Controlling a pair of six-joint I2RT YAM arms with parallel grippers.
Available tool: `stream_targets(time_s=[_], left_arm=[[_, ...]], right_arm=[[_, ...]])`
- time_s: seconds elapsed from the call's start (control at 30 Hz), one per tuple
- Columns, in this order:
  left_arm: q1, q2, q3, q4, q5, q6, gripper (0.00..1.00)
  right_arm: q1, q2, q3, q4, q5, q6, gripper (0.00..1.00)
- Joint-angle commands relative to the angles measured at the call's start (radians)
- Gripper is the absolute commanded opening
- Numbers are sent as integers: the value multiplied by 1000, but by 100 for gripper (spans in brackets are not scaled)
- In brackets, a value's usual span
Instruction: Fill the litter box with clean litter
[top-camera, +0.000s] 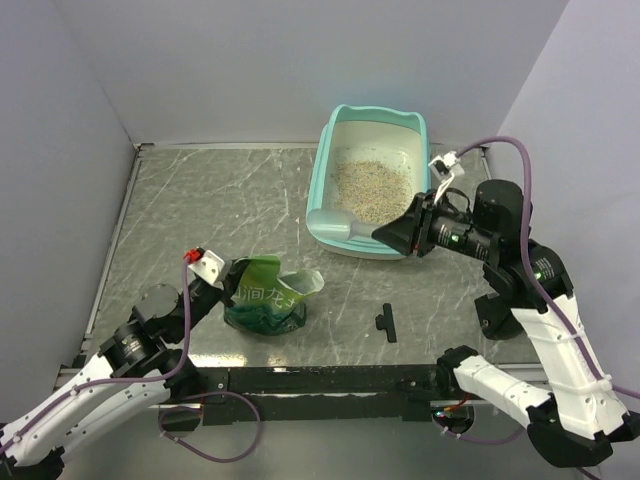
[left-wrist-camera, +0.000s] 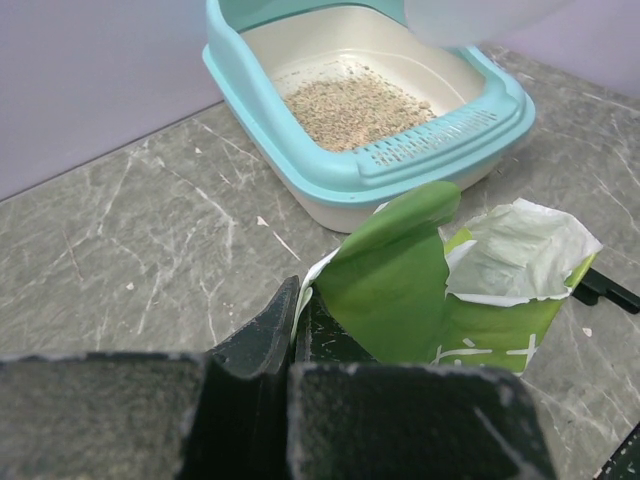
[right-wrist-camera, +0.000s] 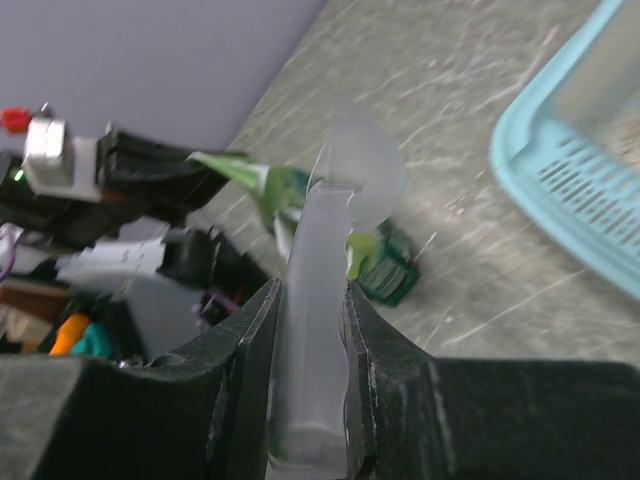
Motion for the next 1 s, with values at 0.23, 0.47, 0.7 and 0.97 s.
stream_targets(time_s=[0.23,0.47,0.7,0.97], left_arm=[[3,27,28,47,54,-25,1],[3,29,27,44,46,-23,1],[4,32,25,55,84,-25,1],[3,42,22,65,149,-28,1]], right_arm=[[126,-113,-127,-39,-71,53,0],[140,-174,-206,-52,-49,62,0],[151,-179,-269,-35,-35,71,0],[178,-116,-351,53,-35,94,0]])
